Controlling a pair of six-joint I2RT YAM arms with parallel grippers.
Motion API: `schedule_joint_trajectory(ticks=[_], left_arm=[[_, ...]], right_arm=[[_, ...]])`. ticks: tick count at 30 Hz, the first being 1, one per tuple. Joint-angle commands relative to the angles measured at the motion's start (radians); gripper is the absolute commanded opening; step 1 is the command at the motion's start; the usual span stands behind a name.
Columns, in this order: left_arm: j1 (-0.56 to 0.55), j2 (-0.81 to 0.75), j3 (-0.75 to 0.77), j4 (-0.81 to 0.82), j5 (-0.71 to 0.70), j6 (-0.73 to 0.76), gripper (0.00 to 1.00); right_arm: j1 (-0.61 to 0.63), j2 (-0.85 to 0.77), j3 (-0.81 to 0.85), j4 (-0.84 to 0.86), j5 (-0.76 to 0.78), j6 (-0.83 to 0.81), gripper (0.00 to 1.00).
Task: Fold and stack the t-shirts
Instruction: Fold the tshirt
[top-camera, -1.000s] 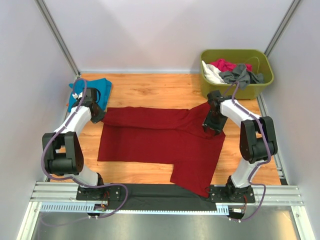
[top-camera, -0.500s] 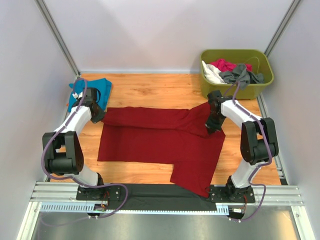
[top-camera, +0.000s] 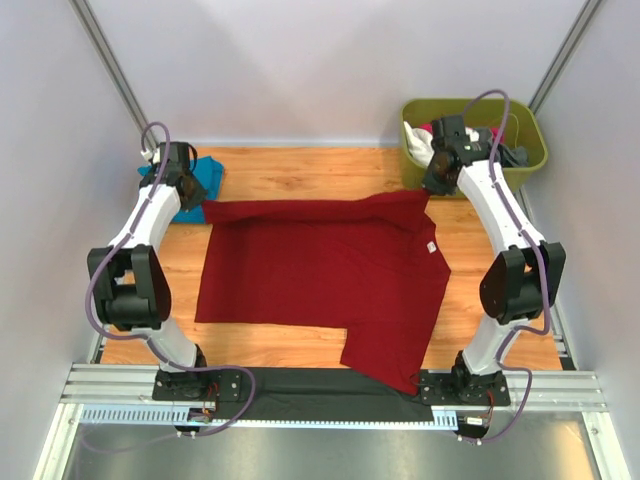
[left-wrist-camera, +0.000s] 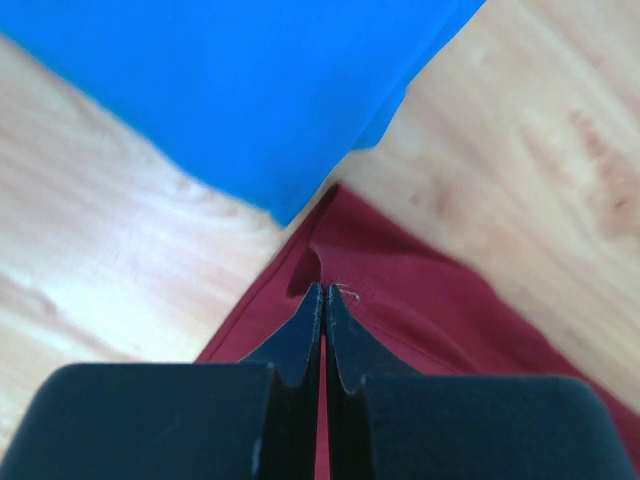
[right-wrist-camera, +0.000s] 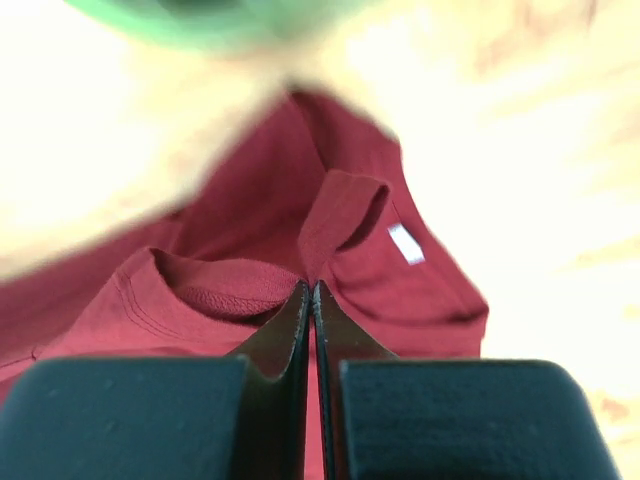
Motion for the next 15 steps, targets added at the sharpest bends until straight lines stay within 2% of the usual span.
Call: schedule_joint_trajectory(ticks=[1, 7, 15], left_arm=[[0.002, 0.066, 0.142, 0.017, -0.008, 0.042, 0.0], [0.002, 0.168, 0.272, 0.043, 0.016, 0.052, 0.0], [0.002, 0.283, 0.383, 0.095, 0.035, 0.116, 0.0]], right_arm=[[-0.021, 0.053, 0.169, 0.001, 0.051, -0.076, 0.0], [-0.024, 0.128, 0.333, 0.054, 0.06, -0.153, 0.0], [-0.026, 0.209, 0.404, 0.067, 0.052, -0.164, 0.0]])
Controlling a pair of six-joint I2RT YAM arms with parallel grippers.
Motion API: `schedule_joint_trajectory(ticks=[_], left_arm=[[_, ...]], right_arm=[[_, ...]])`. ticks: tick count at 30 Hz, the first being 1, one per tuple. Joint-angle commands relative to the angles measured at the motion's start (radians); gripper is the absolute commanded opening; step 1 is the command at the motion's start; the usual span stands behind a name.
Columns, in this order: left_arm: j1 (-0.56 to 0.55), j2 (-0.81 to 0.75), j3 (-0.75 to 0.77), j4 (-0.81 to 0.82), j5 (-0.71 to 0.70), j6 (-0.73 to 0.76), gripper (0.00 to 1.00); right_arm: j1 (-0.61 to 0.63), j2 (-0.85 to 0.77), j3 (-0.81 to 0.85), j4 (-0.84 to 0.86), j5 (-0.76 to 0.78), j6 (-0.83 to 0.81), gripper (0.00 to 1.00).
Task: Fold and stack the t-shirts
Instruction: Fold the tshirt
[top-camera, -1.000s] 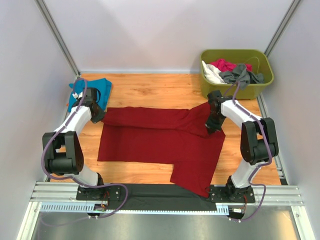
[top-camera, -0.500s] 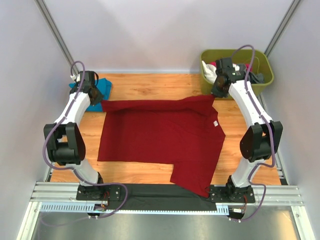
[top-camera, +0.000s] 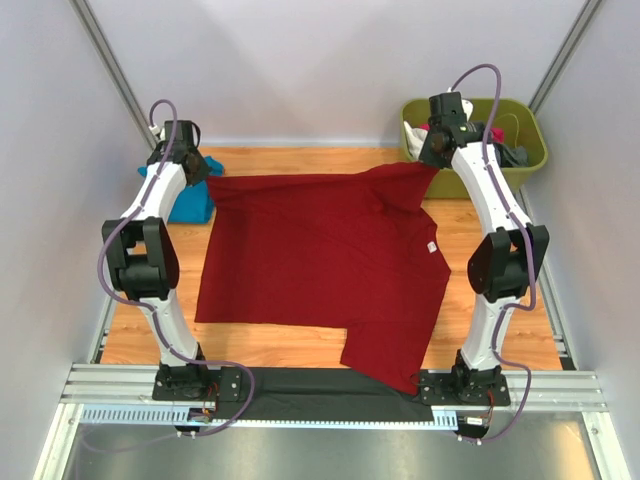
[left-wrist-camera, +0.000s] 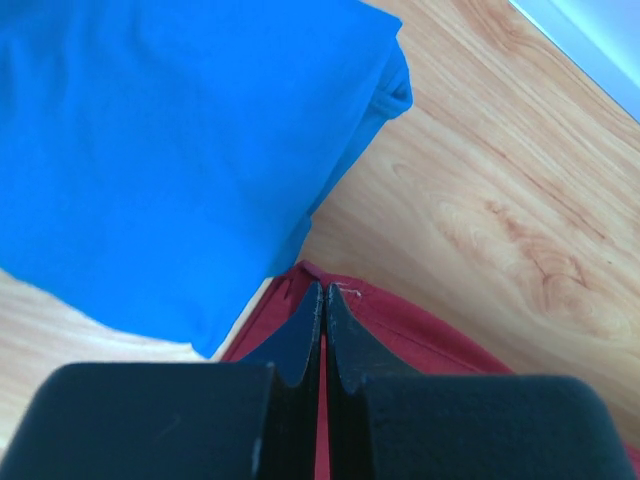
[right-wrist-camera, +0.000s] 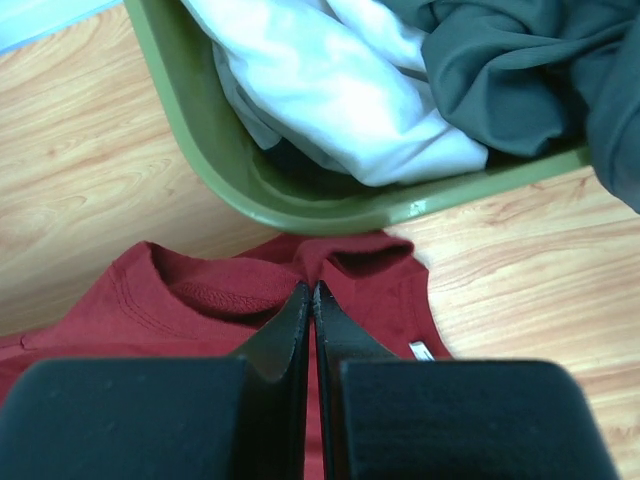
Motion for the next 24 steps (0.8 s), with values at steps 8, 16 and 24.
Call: schedule_joint_trajectory(ticks=[8, 16, 24], left_arm=[[0.009, 0.076, 0.131, 0.098, 0.022, 0.118, 0.0], [0.012, 0.161, 0.237, 0.141, 0.094, 0.13, 0.0], [0.012, 0.144, 0.168, 0.14, 0.086, 0.142, 0.0]], right_arm=[[-0.018, 0.015, 0.059, 0.037, 0.041, -0.024, 0.0], [-0.024, 0.042, 0.083, 0.037, 0.025, -0.021, 0.0], [-0.027, 0.035, 0.051, 0.019, 0.008, -0.01, 0.0]])
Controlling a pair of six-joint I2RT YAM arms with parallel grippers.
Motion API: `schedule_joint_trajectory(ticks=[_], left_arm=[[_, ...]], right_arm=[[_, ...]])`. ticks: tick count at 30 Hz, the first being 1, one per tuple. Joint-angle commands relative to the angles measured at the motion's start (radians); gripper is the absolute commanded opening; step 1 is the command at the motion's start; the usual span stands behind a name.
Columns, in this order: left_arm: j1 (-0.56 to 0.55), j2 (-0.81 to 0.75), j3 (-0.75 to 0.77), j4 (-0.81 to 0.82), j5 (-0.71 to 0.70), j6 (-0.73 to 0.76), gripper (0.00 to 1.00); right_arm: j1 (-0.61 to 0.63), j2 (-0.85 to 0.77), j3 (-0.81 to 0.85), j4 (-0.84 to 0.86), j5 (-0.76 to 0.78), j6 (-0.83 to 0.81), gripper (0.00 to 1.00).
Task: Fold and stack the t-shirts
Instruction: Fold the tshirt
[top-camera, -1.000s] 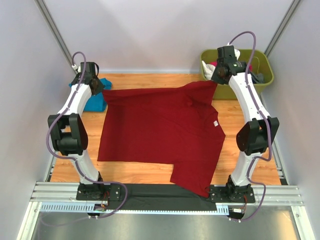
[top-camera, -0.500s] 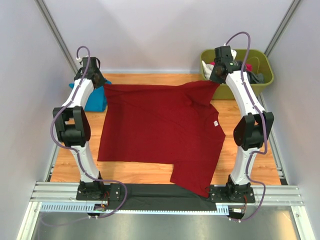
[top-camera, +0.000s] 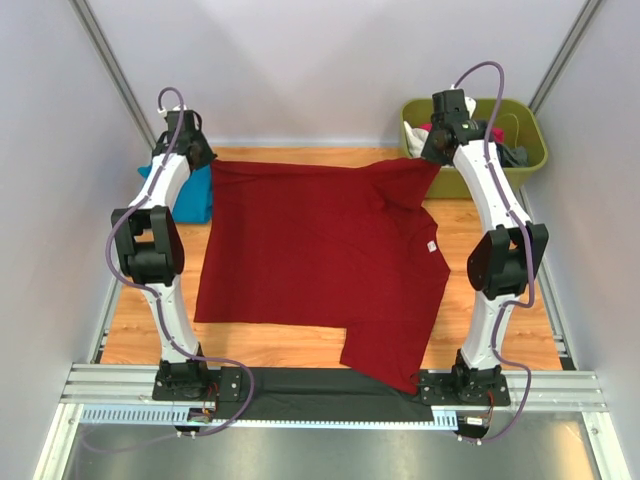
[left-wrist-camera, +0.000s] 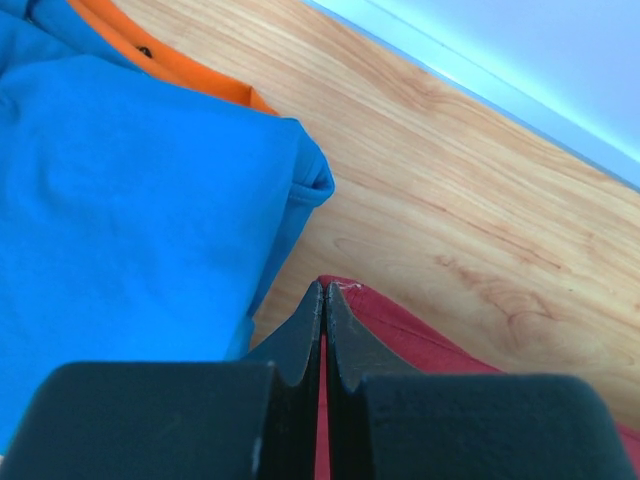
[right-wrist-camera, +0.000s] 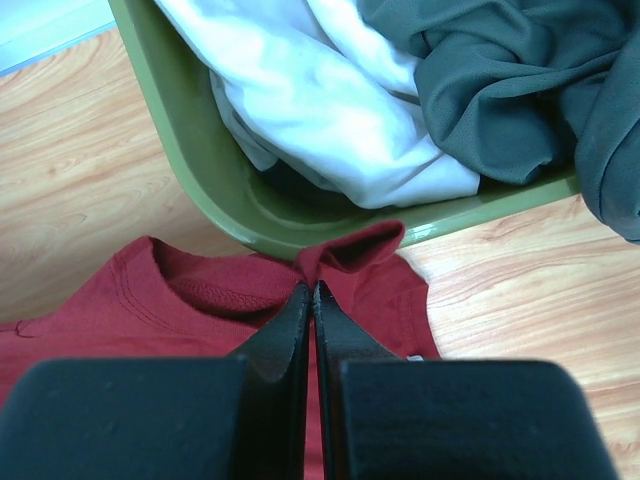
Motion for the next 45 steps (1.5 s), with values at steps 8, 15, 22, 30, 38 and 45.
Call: schedule_joint_trajectory(ticks=[8, 15, 22, 30, 38, 45], left_arm=[[0.013, -0.125, -0.162, 0.059, 0.002, 0.04, 0.0], [0.013, -0.177, -0.277, 0.078, 0.005, 0.057, 0.0], [0.011, -0.231, -0.343, 0.075, 0.002, 0.077, 0.0], [0.011, -0.285, -0.452, 0.072, -0.001, 0.085, 0.0], [0.011, -0.357, -0.607, 0.075, -0.016, 0.099, 0.0], [0.011, -0.365, -0.683, 0.073, -0.038, 0.097, 0.0]], right_arm=[[-0.009, -0.097, -0.13, 0.008, -0.044, 0.026, 0.0], [-0.009, -0.181, -0.231, 0.001, -0.044, 0.035, 0.0], [-0.007, -0.225, -0.319, 0.01, -0.047, 0.049, 0.0], [-0.007, -0.244, -0.406, 0.007, -0.062, 0.051, 0.0], [-0.008, -0.253, -0.509, 0.025, -0.079, 0.046, 0.0], [-0.006, -0.238, -0.576, 0.045, -0.11, 0.055, 0.0]])
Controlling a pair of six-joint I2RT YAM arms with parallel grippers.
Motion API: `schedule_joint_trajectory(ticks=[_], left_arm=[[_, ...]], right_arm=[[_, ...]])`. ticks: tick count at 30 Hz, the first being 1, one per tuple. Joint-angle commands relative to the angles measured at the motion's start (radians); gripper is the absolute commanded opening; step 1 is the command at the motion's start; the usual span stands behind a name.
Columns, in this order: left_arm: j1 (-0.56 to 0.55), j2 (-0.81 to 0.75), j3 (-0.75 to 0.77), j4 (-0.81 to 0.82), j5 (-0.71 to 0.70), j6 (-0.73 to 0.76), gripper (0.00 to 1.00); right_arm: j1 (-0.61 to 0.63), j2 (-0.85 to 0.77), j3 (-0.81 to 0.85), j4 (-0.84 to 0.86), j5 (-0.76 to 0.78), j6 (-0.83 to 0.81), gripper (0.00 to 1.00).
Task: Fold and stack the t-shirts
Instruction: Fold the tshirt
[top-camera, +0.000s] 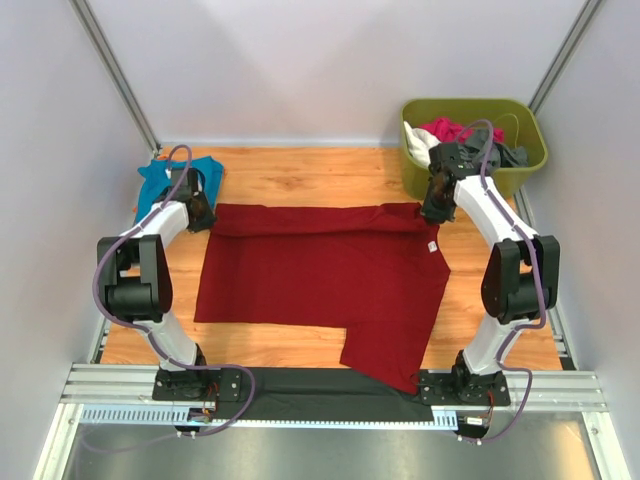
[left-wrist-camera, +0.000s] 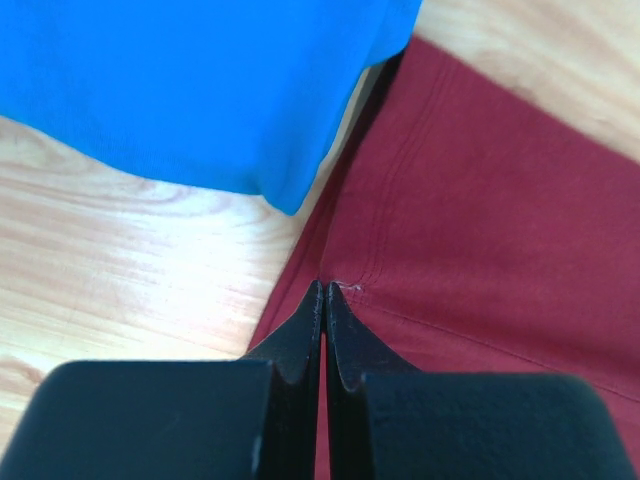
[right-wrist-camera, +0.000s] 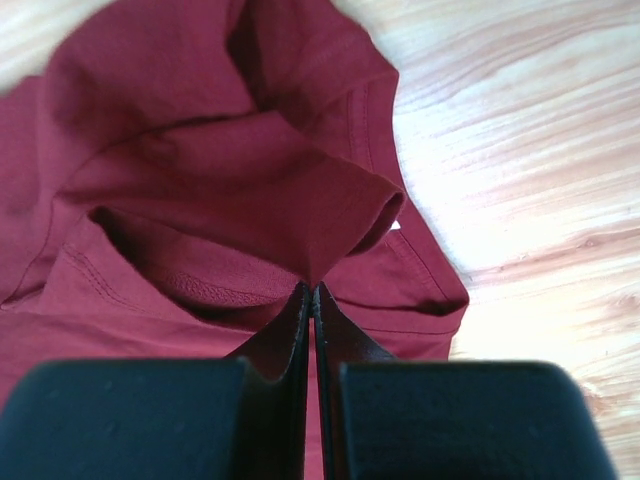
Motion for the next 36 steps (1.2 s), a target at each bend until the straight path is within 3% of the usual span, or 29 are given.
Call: schedule_joint_trajectory(ticks=[1, 28, 29, 30, 32, 33, 36], left_arm=[[0.005, -0.029, -0.022, 0.021, -0.029, 0.017, 0.0], [0.007, 0.044, 0.011, -0.091, -0.064, 0.012, 0.02], [0.007, 0.04, 0.014, -0.091, -0.063, 0.017, 0.05], [0.006, 0.034, 0.022, -0.097, -0.057, 0.018, 0.16], [0.007, 0.013, 0.031, -0.101, -0.034, 0.022, 0.31], [0.007, 0.007, 0.048, -0.112, -0.026, 0.022, 0.46], [0.005, -0.032, 0.105, -0.14, 0.005, 0.025, 0.63]], right_arm=[[-0.007, -0.023, -0.037, 0.039, -0.015, 0.011, 0.01], [-0.006, 0.057, -0.221, 0.076, -0.06, 0.021, 0.01], [-0.004, 0.057, -0.22, 0.072, -0.061, 0.023, 0.07], [-0.004, 0.054, -0.215, 0.065, -0.066, 0.018, 0.21], [-0.004, 0.031, -0.192, 0.062, -0.083, 0.009, 0.37], [-0.004, 0.02, -0.174, 0.053, -0.087, 0.005, 0.42], [-0.004, -0.014, -0.085, 0.03, -0.09, 0.0, 0.56]])
